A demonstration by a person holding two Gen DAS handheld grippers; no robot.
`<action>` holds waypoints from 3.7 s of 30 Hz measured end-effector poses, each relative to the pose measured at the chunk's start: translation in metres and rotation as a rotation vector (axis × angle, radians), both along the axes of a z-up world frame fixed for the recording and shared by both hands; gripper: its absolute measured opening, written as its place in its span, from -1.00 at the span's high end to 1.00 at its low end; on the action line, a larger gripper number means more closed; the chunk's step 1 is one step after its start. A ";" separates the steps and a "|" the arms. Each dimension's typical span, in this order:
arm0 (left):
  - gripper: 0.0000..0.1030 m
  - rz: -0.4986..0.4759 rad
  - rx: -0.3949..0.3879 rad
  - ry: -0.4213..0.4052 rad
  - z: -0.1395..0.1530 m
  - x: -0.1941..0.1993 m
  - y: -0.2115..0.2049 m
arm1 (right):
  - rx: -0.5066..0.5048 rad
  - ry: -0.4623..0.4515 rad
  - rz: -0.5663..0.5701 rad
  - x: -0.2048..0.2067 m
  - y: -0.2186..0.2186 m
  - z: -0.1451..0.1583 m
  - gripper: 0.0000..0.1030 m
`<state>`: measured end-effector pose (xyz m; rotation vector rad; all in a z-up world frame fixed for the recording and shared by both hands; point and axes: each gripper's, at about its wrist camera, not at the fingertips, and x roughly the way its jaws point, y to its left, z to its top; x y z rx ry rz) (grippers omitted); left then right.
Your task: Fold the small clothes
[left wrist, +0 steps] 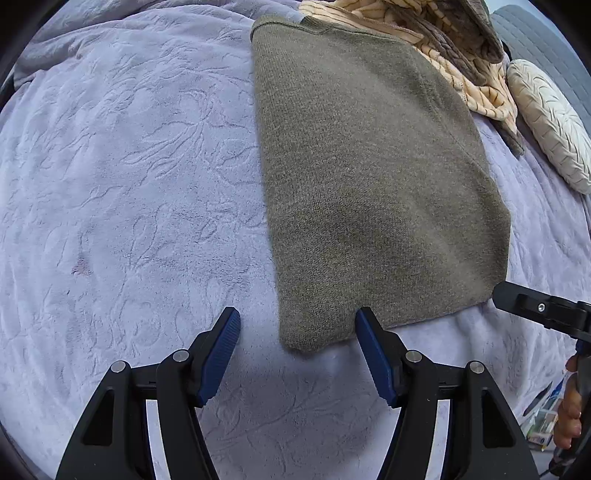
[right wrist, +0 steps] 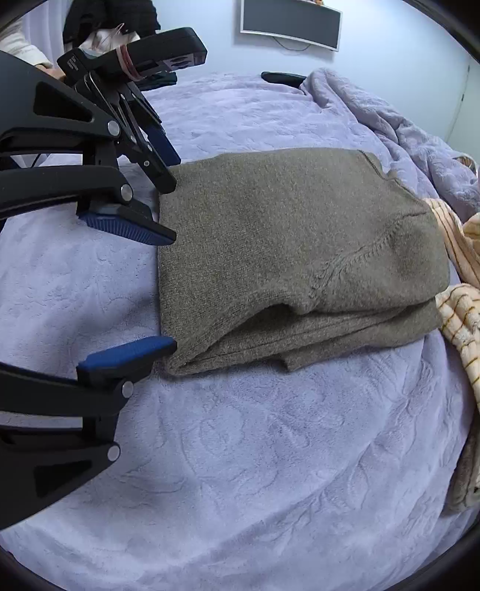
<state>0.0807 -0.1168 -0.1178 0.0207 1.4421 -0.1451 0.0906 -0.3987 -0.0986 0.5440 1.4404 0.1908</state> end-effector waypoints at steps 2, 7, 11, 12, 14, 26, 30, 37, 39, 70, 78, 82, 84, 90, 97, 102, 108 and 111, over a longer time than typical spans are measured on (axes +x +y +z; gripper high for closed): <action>-0.28 0.005 0.002 0.004 0.000 0.000 0.000 | -0.008 -0.008 0.005 -0.001 -0.001 0.003 -0.12; -0.29 0.006 0.023 -0.011 0.002 -0.001 0.000 | -0.030 -0.031 0.012 -0.001 -0.004 0.013 -0.14; -0.49 0.003 0.034 -0.020 0.004 -0.002 -0.001 | -0.053 -0.049 0.006 0.000 -0.010 0.019 -0.27; -0.78 0.004 0.040 -0.019 0.004 -0.001 -0.001 | -0.058 -0.054 0.005 0.000 -0.011 0.020 -0.27; -0.81 0.004 0.048 -0.030 0.006 -0.001 0.001 | -0.065 -0.062 0.002 0.001 -0.014 0.022 -0.27; -0.81 0.019 0.068 0.038 -0.001 -0.002 0.010 | -0.062 -0.101 0.012 -0.002 -0.013 0.031 -0.99; -0.81 0.024 0.067 0.075 -0.010 -0.012 0.014 | -0.065 -0.103 0.027 -0.009 -0.012 0.033 -0.99; -0.81 0.034 0.000 0.058 0.002 -0.022 0.027 | -0.077 -0.073 0.033 -0.017 -0.022 0.039 -0.99; -0.81 0.041 -0.031 0.034 0.010 -0.019 0.032 | -0.088 -0.074 0.042 -0.017 -0.026 0.043 -0.99; -0.81 0.081 -0.532 0.014 -0.014 0.088 0.023 | 0.343 -0.114 0.157 0.159 -0.027 -0.019 -1.00; -0.81 0.028 -0.444 0.015 -0.031 0.086 0.010 | 0.376 -0.045 0.145 0.170 -0.025 -0.056 -1.00; -0.81 0.044 -0.459 0.024 -0.034 0.085 0.010 | 0.366 -0.045 0.115 0.168 -0.025 -0.057 -0.97; -0.72 0.065 -0.470 0.027 -0.033 0.085 0.012 | 0.349 -0.030 0.097 0.170 -0.025 -0.057 -0.82; -0.13 0.075 -0.459 -0.017 -0.018 0.080 0.015 | 0.327 -0.032 0.048 0.160 -0.034 -0.046 0.28; 0.01 0.034 -0.496 -0.051 0.010 0.063 0.020 | 0.412 -0.055 0.039 0.148 -0.027 -0.021 0.32; 0.01 0.016 -0.497 -0.055 0.030 0.046 0.019 | 0.416 -0.042 0.045 0.130 -0.015 -0.006 0.31; 0.01 0.004 -0.495 -0.076 0.060 0.009 0.030 | 0.440 -0.055 0.056 0.102 -0.007 0.019 0.31; 0.01 -0.001 -0.474 -0.088 0.074 -0.010 0.035 | 0.444 -0.074 0.076 0.085 0.006 0.034 0.31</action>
